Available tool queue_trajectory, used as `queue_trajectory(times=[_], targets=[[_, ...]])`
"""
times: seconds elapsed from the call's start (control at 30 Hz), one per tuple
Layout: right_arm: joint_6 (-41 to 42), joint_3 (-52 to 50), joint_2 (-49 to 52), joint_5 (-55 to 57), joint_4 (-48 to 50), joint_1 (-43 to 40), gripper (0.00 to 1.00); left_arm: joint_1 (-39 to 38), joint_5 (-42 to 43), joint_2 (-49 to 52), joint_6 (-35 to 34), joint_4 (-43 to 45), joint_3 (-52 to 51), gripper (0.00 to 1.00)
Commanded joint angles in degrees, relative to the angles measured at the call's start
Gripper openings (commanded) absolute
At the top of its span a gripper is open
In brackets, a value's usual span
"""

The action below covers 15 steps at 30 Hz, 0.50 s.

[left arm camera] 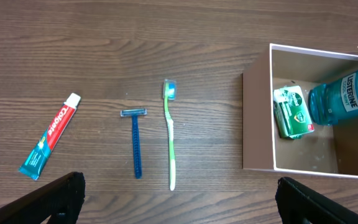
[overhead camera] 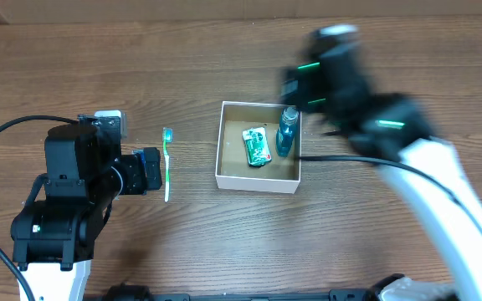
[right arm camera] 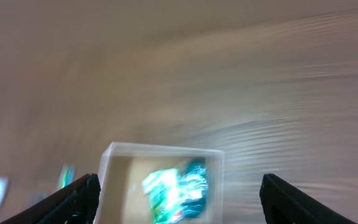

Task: Pack container
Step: 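Carry the soap into the box, release, withdraw right gripper, then grasp the green toothbrush with the left gripper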

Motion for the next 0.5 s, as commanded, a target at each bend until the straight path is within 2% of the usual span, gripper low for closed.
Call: queue_trajectory(times=[0.0, 0.07, 0.17, 0.3, 0.37, 0.47], targets=[[5.2, 0.2, -3.1, -2.8, -6.6, -15.1, 0.84, -0.4, 0.0, 0.0, -0.3, 0.4, 1.6, 1.00], [5.2, 0.2, -3.2, -4.1, -11.4, -21.5, 0.84, -0.4, 0.2, 0.0, 0.2, 0.3, 1.6, 1.00], [4.1, -2.3, -4.4, -4.1, -15.4, -26.6, 0.86, -0.4, 0.2, 0.2, 0.1, -0.6, 1.6, 1.00], [4.1, -14.8, -11.5, -7.6, -12.0, -29.1, 0.87, -0.4, 0.2, 0.2, -1.1, -2.3, 1.6, 1.00], [2.9, -23.3, -15.6, -8.2, -8.3, -29.1, 0.92, -0.6, 0.3, 1.3, -1.9, -2.8, 1.7, 1.00], [0.8, -27.8, -16.3, -8.2, -7.8, -29.1, 0.99, -2.8, 0.2, 7.3, -2.3, -3.0, 2.9, 1.00]])
